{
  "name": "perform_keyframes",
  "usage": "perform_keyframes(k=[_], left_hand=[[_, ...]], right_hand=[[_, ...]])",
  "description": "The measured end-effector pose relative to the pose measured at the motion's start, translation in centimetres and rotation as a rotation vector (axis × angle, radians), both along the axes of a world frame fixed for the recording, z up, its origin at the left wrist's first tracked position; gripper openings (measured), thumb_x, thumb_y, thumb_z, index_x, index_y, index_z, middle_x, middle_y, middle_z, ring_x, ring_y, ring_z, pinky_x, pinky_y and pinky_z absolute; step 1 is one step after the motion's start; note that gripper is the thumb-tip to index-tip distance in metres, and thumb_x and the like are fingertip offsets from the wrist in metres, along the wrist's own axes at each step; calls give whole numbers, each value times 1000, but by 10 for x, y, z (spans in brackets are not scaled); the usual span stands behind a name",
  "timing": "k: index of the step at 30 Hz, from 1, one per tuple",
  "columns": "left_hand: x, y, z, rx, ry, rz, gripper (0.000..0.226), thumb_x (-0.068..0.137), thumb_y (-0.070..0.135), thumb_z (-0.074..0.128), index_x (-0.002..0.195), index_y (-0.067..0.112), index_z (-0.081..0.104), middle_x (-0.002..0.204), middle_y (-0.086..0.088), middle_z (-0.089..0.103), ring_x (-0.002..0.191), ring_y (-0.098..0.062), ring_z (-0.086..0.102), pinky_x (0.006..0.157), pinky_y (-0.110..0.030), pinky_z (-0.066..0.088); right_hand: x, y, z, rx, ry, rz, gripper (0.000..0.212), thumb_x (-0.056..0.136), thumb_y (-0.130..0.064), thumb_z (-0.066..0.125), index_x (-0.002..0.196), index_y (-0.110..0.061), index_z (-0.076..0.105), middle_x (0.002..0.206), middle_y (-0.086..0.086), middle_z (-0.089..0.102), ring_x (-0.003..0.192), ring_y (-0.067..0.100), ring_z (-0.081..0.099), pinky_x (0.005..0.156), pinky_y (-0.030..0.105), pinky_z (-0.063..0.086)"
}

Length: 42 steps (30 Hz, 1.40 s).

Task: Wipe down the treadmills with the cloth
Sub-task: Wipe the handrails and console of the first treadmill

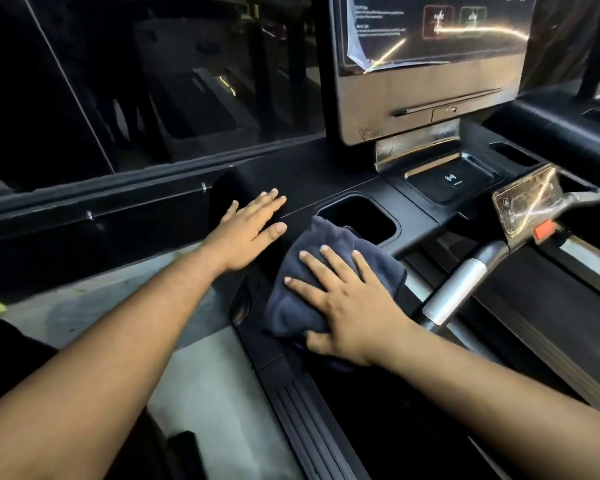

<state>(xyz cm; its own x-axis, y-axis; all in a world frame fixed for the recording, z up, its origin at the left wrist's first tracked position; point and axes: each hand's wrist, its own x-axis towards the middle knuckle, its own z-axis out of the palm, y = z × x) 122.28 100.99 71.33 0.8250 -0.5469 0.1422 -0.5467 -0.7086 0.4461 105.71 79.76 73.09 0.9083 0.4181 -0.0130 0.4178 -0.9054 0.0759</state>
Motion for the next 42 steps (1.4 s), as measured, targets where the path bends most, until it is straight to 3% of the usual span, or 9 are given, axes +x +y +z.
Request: perform_keyframes(k=[6, 13, 19, 22, 26, 31, 36, 39, 42], left_hand=[[-10, -6, -13, -196, 32, 78, 57, 108, 44, 35, 160, 22, 28, 170, 1, 15, 157, -15, 8, 123, -57, 7], [-25, 6, -12, -124, 30, 24, 61, 106, 47, 36, 161, 25, 22, 170, 5, 11, 157, -10, 5, 124, -53, 3], [-28, -3, -5, -145, 53, 45, 60, 107, 46, 34, 161, 25, 21, 170, 6, 11, 156, -9, 5, 126, -54, 4], [-26, -10, -2, -160, 50, 68, 62, 106, 46, 35, 162, 23, 20, 170, 5, 12, 157, -10, 6, 125, -53, 5], [-21, -12, -6, -206, 46, 58, 64, 105, 51, 36, 161, 22, 23, 170, 4, 15, 156, -10, 8, 124, -52, 5], [2, -12, 0, -305, 44, 144, 83, 91, 68, 26, 160, 22, 27, 169, 3, 19, 156, -11, 11, 125, -56, 8], [2, -27, 1, -106, -20, 119, 82, 97, 70, 30, 163, 23, 13, 171, 5, 8, 157, -11, 4, 125, -54, 5], [-11, -42, -1, -12, 2, 97, 77, 101, 60, 32, 163, 25, 3, 171, 7, -1, 157, -10, -3, 125, -53, -1], [-19, -48, 0, 56, 7, 64, 85, 93, 70, 21, 163, 27, -3, 170, 10, -9, 155, -7, -11, 125, -52, -8]], right_hand=[[74, 32, 8, 52, 71, -272, 94, 84, -71, 53, 162, -42, 8, 173, 3, -4, 158, 33, -3, 122, 64, 9], [-18, 3, -4, 11, 17, -150, 96, 73, -75, 36, 161, -45, 13, 173, -2, 0, 159, 30, 0, 123, 63, 2], [67, 22, 15, 112, 52, -354, 92, 87, -73, 51, 162, -40, 9, 172, 8, 0, 158, 31, 8, 123, 61, 11], [57, 24, 8, 81, 39, -289, 93, 88, -69, 51, 163, -38, 5, 172, 8, -4, 157, 36, 5, 122, 60, 16], [30, 9, -3, 20, 40, -128, 92, 84, -72, 45, 162, -43, 7, 173, -2, -8, 158, 30, -7, 122, 63, -1], [115, 17, 21, 40, 80, -169, 85, 93, -72, 44, 163, -40, 8, 173, 0, -2, 158, 27, -9, 120, 67, -8], [157, -35, 33, 16, 24, -289, 79, 96, -75, 32, 162, -42, 6, 173, -2, 2, 159, 25, -3, 120, 65, -6], [155, -60, 32, 23, 9, -345, 78, 95, -74, 35, 162, -42, 10, 172, 1, 8, 158, 26, 2, 122, 63, -2], [144, -89, 36, 40, 2, -456, 79, 92, -74, 40, 161, -41, 18, 170, 4, 16, 157, 26, 10, 123, 62, 6]])
